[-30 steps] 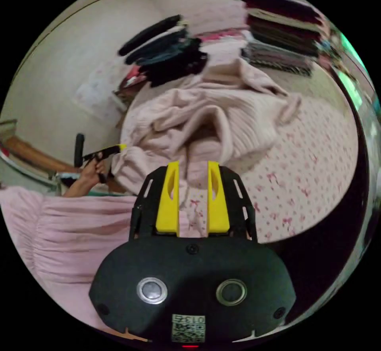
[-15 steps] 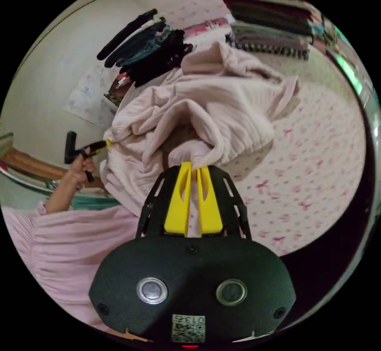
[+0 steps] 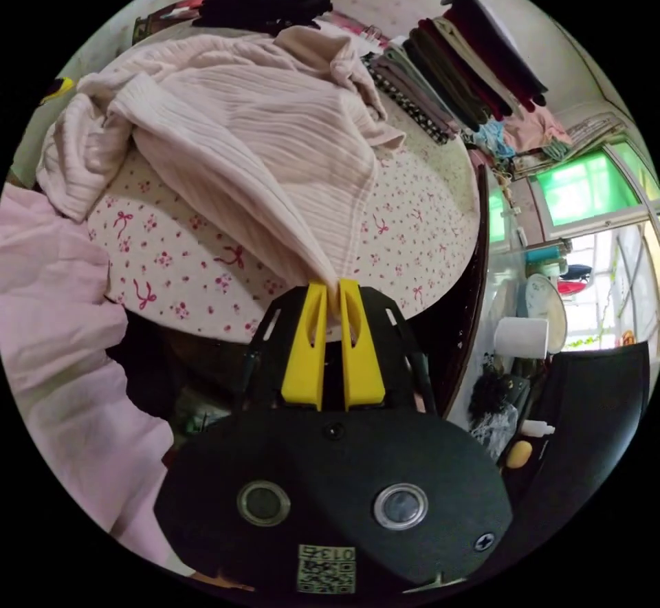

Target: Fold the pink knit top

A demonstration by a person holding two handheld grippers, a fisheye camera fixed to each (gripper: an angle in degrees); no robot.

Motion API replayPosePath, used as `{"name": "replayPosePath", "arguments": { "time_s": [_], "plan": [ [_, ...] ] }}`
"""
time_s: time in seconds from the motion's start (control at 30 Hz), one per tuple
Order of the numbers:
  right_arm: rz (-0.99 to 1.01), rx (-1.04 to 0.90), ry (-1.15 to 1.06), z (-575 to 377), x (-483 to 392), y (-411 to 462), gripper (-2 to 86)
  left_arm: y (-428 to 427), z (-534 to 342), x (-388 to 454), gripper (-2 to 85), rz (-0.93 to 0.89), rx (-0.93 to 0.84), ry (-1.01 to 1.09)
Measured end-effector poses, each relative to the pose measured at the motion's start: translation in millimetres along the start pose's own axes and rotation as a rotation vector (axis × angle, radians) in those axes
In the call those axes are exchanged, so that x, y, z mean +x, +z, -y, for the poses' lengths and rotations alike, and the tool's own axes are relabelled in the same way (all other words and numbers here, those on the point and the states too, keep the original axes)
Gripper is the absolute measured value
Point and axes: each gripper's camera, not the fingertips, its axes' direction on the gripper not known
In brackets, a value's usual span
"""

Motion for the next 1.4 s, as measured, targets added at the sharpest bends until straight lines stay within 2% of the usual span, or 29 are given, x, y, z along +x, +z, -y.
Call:
{"name": "replayPosePath", "arguments": {
  "time_s": [0.13, 0.23, 0.37, 0.43, 0.5, 0.57, 0.67, 0.8, 0.87, 0.9, 0.97, 1.0, 1.03, 1.07, 1.1, 1.13, 1.2, 1.4],
  "plan": [
    [0.033, 0.062, 0.036, -18.8, 3.4, -21.2, 4.3, 25.2, -20.4, 74.4, 15.2, 0.121, -0.157, 0.342],
    [0.025, 0.113, 0.038, -23.8, 5.8, -30.0, 5.0, 68.5, -29.2, 112.2, 16.2, 0.206, -0.265, 0.505],
    [0.029, 0.131, 0.015, -6.2, 4.2, -28.7, 4.0, 122.3, -22.2, 133.3, 10.3, 0.306, -0.393, 0.565],
    [0.014, 0.106, 0.003, 3.1, 2.7, -18.6, 2.6, 129.5, -10.5, 133.0, 2.9, 0.254, -0.418, 0.554],
    [0.035, 0.052, 0.011, 9.4, 6.5, -4.1, 1.9, 127.0, -3.1, 129.8, 1.7, 0.212, -0.428, 0.558],
    [0.166, 0.007, 0.037, 10.6, 23.2, 0.8, 1.4, 112.4, 2.5, 125.6, 1.1, 0.152, -0.420, 0.555],
    [0.263, 0.073, 0.073, -8.1, 48.3, -13.0, 1.5, 74.8, 2.9, 114.1, 0.6, 0.014, -0.419, 0.564],
    [0.505, 0.020, 0.018, -38.3, 70.5, -1.8, 2.6, 70.1, -21.6, 75.9, 0.7, -0.148, -0.618, 0.511],
    [0.542, 0.018, 0.009, -47.6, 80.5, 0.2, 4.2, 68.0, -26.6, 58.7, 0.8, -0.171, -0.692, 0.462],
    [0.541, 0.031, 0.025, -49.8, 86.3, -1.0, 5.1, 54.0, -21.1, 48.1, 1.0, -0.212, -0.695, 0.449],
    [0.543, 0.118, 0.146, -54.4, 120.8, -9.3, 7.2, 13.5, 4.5, 29.4, 1.3, -0.329, -0.551, 0.399],
    [0.549, 0.191, 0.216, -54.6, 140.9, -14.3, 7.3, -17.9, 25.6, 16.7, 1.6, -0.391, -0.409, 0.384],
    [0.548, 0.231, 0.250, -54.1, 150.6, -16.2, 7.2, -44.6, 45.1, 4.8, 1.8, -0.401, -0.266, 0.380],
    [0.531, 0.294, 0.317, -50.8, 167.9, -17.2, 7.1, -54.8, 54.7, -1.7, 2.1, -0.380, -0.200, 0.371],
    [0.518, 0.315, 0.343, -47.6, 175.0, -15.9, 7.1, -64.7, 74.0, -15.4, 2.7, -0.289, -0.108, 0.326],
    [0.488, 0.333, 0.389, -37.3, 186.6, -9.9, 7.4, -60.5, 92.9, -27.0, 4.3, -0.161, -0.078, 0.265],
    [0.466, 0.329, 0.425, -5.3, 199.6, 8.9, 9.2, -36.3, 117.9, -38.4, 6.8, -0.017, -0.066, 0.180],
    [0.546, 0.236, 0.448, 88.4, 213.9, 63.2, 14.1, 86.5, 185.1, -60.7, 13.9, -0.086, -0.152, 0.006]
  ]
}}
